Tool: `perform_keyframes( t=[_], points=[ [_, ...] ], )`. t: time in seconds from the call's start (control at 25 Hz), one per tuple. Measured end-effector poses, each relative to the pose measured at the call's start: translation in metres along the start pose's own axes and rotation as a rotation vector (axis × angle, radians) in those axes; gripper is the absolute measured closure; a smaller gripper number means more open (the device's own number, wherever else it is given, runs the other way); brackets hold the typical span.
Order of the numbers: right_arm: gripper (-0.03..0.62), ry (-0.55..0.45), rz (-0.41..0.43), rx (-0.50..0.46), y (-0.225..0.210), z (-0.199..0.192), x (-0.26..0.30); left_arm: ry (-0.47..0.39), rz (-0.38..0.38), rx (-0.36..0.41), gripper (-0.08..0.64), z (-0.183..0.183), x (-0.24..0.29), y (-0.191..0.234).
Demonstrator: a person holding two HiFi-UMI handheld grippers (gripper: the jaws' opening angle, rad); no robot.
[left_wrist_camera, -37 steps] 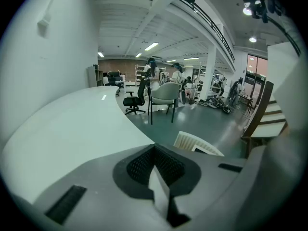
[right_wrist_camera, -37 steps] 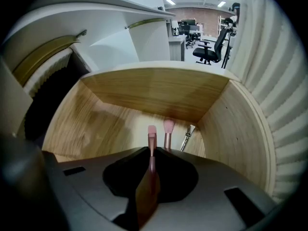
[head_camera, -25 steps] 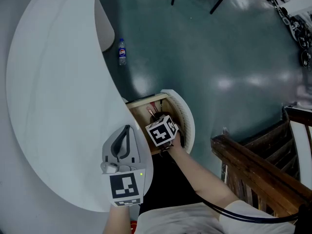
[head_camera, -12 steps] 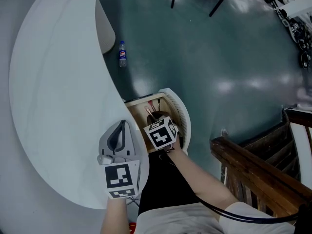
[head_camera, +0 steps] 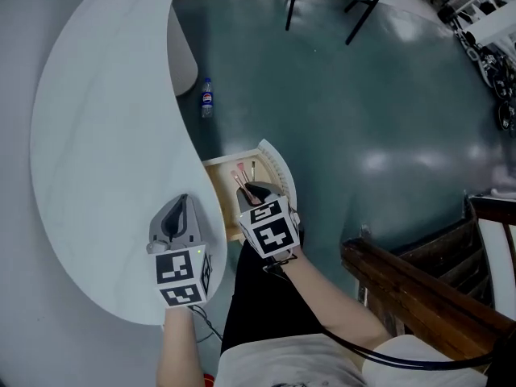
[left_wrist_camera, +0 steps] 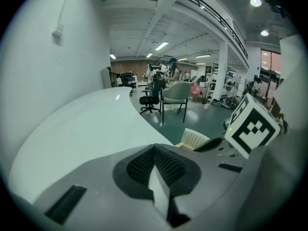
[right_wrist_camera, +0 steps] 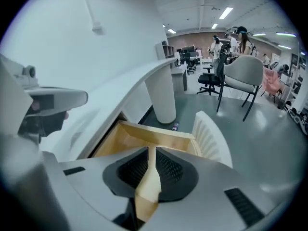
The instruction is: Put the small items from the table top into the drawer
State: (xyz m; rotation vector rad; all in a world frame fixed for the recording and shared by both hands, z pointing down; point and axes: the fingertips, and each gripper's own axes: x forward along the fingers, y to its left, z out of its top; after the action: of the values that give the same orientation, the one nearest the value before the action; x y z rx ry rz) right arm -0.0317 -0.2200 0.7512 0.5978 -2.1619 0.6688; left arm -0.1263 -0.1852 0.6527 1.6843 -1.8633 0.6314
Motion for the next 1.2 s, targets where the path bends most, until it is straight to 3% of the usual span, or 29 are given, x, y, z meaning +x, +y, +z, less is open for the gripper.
perform_keyframes(
  t=[0.2, 0.56, 0.76, 1.2],
  points=[
    [0.532, -0.065, 0.01, -0.011, 0.009, 0.002, -0.079, -0.029, 0.027, -0.075, 0.537, 0.013, -0.054, -0.017],
    [0.532, -0.196, 0.071, 0.031, 0.042, 0.002, -0.21, -0.121, 0.041, -0.064, 0.537, 0.041, -0.15, -0.07],
    [0.532, -0.285, 0.095, -0.013, 0.067, 0.001, -0.285, -0.177, 0.056, -0.022, 0.537, 0.045, -0.205, -0.105],
    [0.532, -0.39, 0.118, -0.156, 0.125, 0.004, -0.389, -0.299, 0.074, -0.057, 0.537, 0.064, -0.31, -0.148]
  ],
)
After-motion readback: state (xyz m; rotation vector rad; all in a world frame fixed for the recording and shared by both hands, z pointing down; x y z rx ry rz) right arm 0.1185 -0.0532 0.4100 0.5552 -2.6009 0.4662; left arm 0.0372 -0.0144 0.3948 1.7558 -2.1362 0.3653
